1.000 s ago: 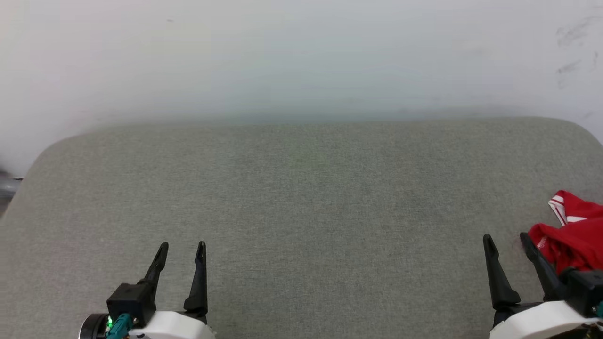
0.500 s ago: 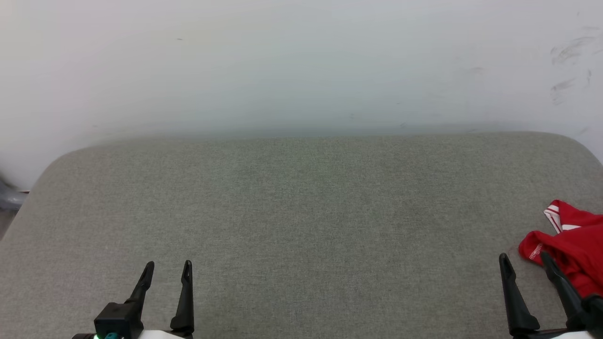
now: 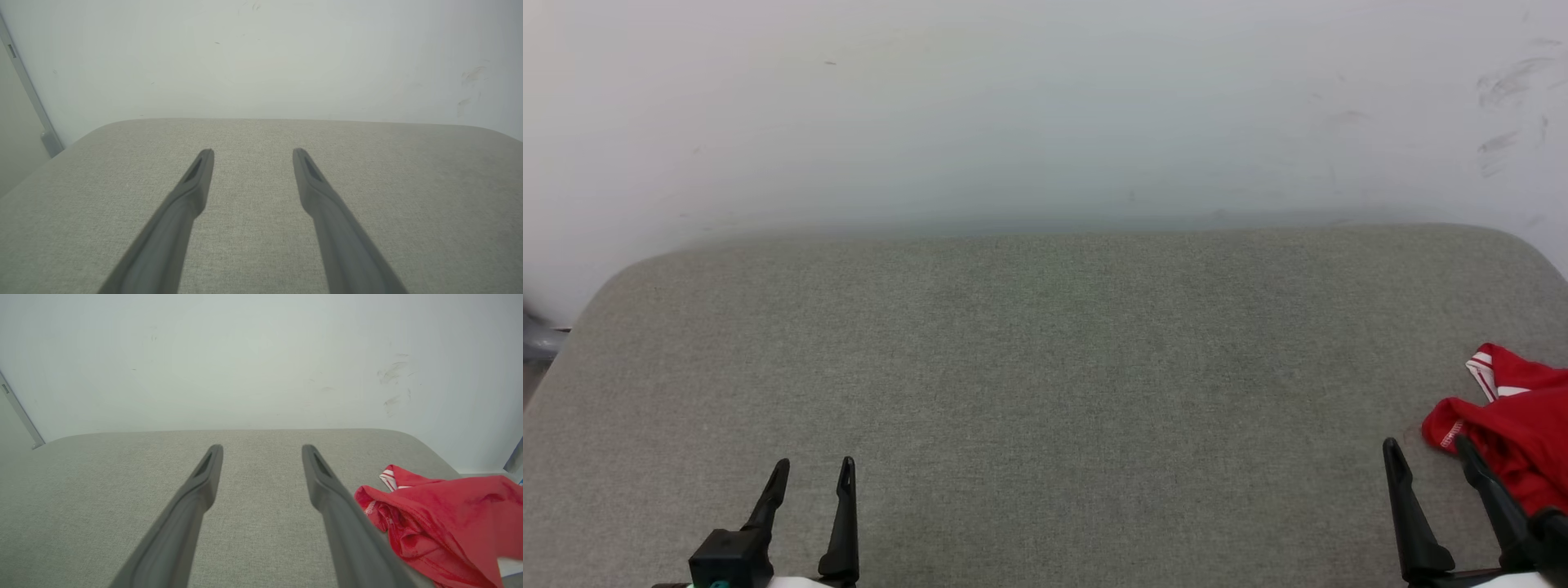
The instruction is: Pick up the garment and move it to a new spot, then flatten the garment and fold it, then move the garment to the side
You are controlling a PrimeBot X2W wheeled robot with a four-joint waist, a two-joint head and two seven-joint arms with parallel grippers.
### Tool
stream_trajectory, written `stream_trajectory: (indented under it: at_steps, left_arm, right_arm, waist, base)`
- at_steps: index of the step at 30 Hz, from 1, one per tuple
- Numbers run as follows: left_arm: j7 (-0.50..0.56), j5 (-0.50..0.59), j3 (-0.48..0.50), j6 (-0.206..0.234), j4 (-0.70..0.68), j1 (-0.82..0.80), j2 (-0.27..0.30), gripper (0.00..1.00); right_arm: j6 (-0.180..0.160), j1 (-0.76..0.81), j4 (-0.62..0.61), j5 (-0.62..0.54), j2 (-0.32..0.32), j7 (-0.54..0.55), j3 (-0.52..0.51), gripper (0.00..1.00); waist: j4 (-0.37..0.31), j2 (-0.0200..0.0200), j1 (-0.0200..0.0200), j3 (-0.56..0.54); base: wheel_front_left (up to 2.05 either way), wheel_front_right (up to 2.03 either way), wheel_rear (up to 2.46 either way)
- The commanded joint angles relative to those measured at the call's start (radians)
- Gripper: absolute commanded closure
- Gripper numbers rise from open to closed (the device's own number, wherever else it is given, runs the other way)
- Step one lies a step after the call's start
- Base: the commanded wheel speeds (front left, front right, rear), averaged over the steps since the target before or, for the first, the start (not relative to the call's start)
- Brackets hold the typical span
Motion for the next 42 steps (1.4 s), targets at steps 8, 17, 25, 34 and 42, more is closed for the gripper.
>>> stream_trajectory:
  at_steps: [8, 17, 25, 34, 42]
  left_arm:
    - [0.000, 0.005, 0.016, -0.015, 0.010, -0.002, -0.012, 1.00]
    - [0.042, -0.136, 0.043, -0.039, 0.036, -0.022, -0.035, 1.00]
    - [0.080, -0.266, 0.072, -0.062, 0.053, -0.047, -0.053, 1.00]
    - [0.114, -0.383, 0.098, -0.082, 0.065, -0.068, -0.070, 1.00]
    - [0.145, -0.491, 0.122, -0.100, 0.077, -0.088, -0.086, 1.00]
  right_arm:
    - [0.000, 0.000, -0.004, 0.009, 0.000, 0.006, 0.005, 1.00]
    - [0.000, -0.034, 0.060, 0.177, -0.009, -0.001, 0.018, 1.00]
    - [0.000, -0.078, 0.121, 0.331, -0.019, -0.005, 0.027, 1.00]
    - [0.000, -0.113, 0.173, 0.470, -0.025, -0.008, 0.033, 1.00]
    - [0.000, -0.145, 0.219, 0.595, -0.029, -0.009, 0.036, 1.00]
  waist:
    - [0.003, -0.0001, 0.0000, 0.003]
    - [0.004, -0.0001, 0.0000, 0.007]
    - [0.005, -0.0001, 0.0000, 0.011]
    - [0.007, -0.0001, 0.0000, 0.016]
    - [0.008, -0.0001, 0.0000, 0.020]
  base:
    - [0.00, 0.00, 0.00]
    - [0.00, 0.00, 0.00]
    - [0.00, 0.00, 0.00]
    - [0.00, 0.00, 0.00]
    - [0.00, 0.00, 0.00]
